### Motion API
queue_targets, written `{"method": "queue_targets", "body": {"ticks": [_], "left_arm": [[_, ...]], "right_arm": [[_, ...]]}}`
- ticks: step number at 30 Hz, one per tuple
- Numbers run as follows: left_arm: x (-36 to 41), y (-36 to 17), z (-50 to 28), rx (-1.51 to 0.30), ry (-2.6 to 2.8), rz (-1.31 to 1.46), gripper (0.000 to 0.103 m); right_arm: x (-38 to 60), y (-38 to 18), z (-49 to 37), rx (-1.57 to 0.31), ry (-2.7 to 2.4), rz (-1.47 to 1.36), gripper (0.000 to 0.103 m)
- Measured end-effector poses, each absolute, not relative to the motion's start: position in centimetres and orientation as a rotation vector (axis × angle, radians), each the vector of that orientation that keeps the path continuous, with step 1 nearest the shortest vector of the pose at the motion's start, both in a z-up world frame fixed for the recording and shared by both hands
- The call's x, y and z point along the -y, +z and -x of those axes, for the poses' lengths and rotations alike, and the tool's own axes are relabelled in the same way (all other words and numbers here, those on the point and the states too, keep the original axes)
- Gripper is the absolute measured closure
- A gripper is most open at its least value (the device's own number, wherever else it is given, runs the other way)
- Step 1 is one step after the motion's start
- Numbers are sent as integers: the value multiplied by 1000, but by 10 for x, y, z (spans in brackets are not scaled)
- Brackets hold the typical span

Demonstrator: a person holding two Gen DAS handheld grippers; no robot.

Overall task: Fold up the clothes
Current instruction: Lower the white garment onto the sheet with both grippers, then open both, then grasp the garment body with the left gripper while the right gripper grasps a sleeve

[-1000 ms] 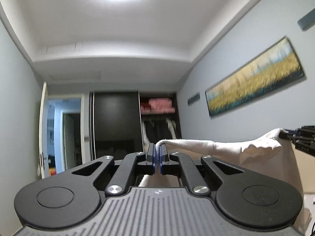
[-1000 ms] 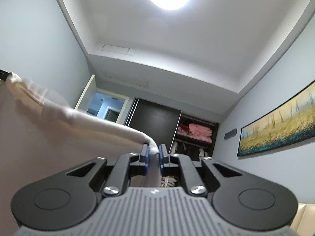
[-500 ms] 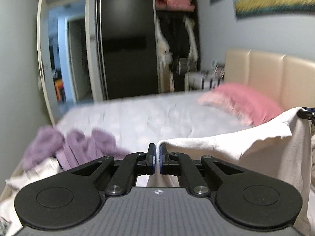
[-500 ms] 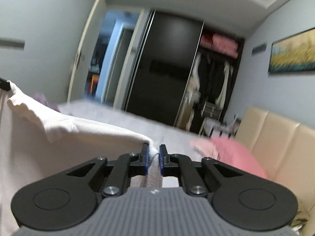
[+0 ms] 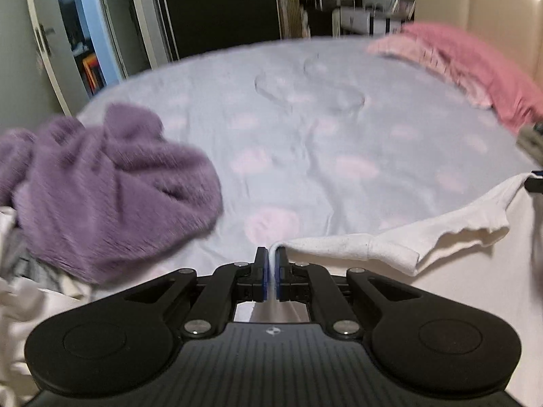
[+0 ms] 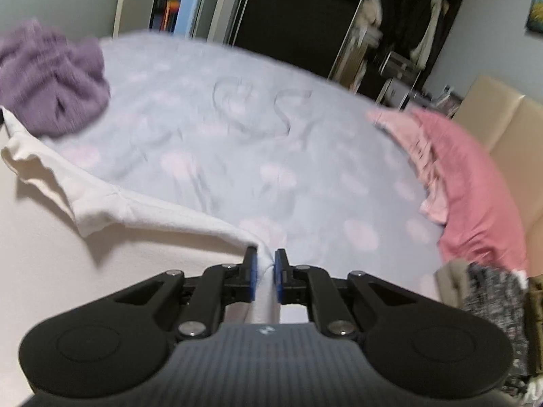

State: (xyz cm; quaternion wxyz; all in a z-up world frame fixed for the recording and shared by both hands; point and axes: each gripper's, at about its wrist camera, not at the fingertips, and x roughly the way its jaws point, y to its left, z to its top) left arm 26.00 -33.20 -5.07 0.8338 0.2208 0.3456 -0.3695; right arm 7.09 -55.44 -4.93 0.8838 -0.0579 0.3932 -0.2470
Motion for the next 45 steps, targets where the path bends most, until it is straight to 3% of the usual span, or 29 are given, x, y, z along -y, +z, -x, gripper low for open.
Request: {"method": "queue_targets", "body": {"ticks": [9,13,14,17,26,33,45], "left_arm": [[353,-131,-289,-884,-773,-526,99],[352,-135,-292,-882,-775,-506,94],[350,-133,-292,-882,-778,-497,87],[333,-119,-290,-882,-778,-448,63],[259,-73,-247,-925,-756,-418,61],[188,-56,-187,-1022,-765,-410,55],[127,-89,-111,-1181,-719,-404,56]], "right_arm": [[595,-133,-119,-971,-503,41,92],[599,-140,-125,-977,-495,34,87],[599,-137,-124,-977,-495,31,86],[603,-122,-113,-971,-479,21,64],[601,-62,-23,-941,-488,-142,59],[571,-50,71,-1017,-498,-240,60],[527,-55,170,-1029,-553,-377,60]]}}
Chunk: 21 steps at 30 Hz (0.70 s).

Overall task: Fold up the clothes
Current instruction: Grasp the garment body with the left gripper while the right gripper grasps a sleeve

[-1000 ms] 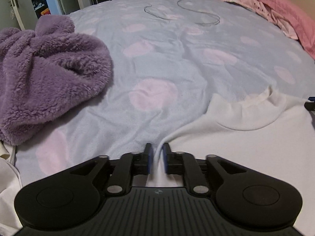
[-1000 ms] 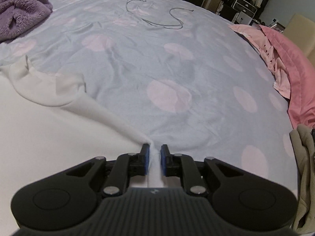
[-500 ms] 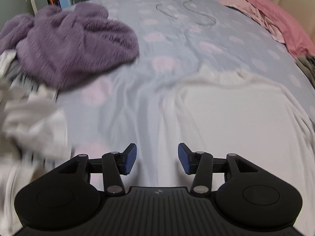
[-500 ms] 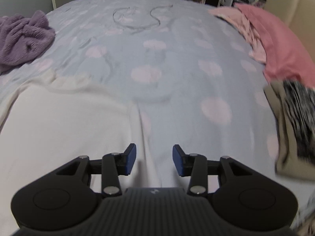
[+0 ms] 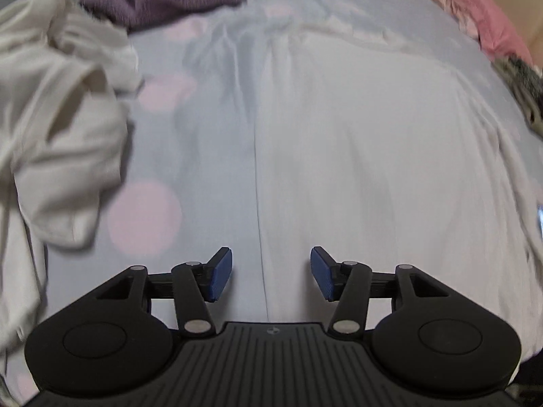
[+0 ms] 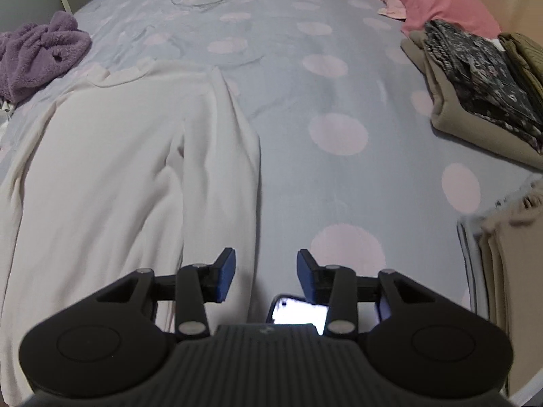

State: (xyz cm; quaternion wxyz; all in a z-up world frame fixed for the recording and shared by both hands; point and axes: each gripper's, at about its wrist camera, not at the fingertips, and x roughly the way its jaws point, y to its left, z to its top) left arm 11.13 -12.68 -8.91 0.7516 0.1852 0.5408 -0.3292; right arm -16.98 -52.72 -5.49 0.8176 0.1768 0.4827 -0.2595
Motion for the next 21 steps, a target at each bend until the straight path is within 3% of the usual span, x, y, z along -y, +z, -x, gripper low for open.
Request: {"method": "queue_targets", "body": {"ticks": [4,7,9,10,16,21], "left_arm": [[121,-107,-95,-1253,-699,-403,60],[121,-115,-82,-1258,-699,-428,72],[123,-115,-75,-1226,-718,-454,85],[124,-113,-73,-1222,-735,-451,97],[123,-99,-67,-1150,-737,-434,98],[96,-64,-85,-1089,-683,-211,98]], "right_arm": [[521,-53,180,-1027,-523,-460,60],[505,-57,182,-1053,-475,-453,60],[494,-63,182,-1092,-444,-421,60],[489,-67,181,-1114,-436,-403,60],[481,-75,183,-1152,-434,-376,60],[483,-85,178,-1166,-418,-398,63]]}}
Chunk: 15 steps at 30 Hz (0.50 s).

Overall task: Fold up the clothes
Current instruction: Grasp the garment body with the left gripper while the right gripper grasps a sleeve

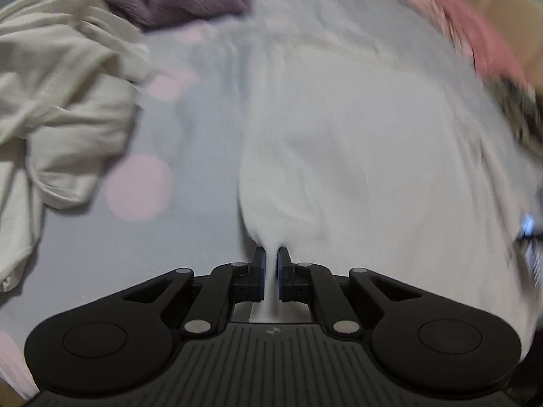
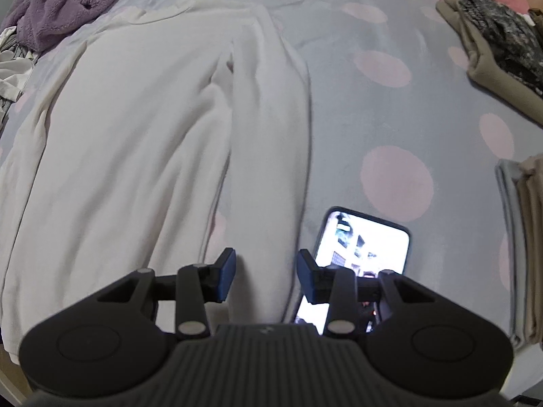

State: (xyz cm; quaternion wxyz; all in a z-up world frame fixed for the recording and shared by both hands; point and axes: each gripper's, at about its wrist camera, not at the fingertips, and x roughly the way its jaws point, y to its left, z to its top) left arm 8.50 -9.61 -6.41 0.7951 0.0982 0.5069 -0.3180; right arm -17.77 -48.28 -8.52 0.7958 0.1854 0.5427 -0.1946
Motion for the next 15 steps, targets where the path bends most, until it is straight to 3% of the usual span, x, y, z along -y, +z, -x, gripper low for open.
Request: {"method": "queue_targets", "body": {"ticks": [2,3,15], "left_arm": [[87,-47,-94,-1040,-652,-129,98],[81,-39,-98,-1012,-636,-90,98],[0,20,-153,-768,-263,108,101]], "right_arm": [[482,-90,173,-1181,-417,-395,78],[481,-92,171,-1187,-421,-385,97],[495,-42,180,-952,-492,-438,98]]}}
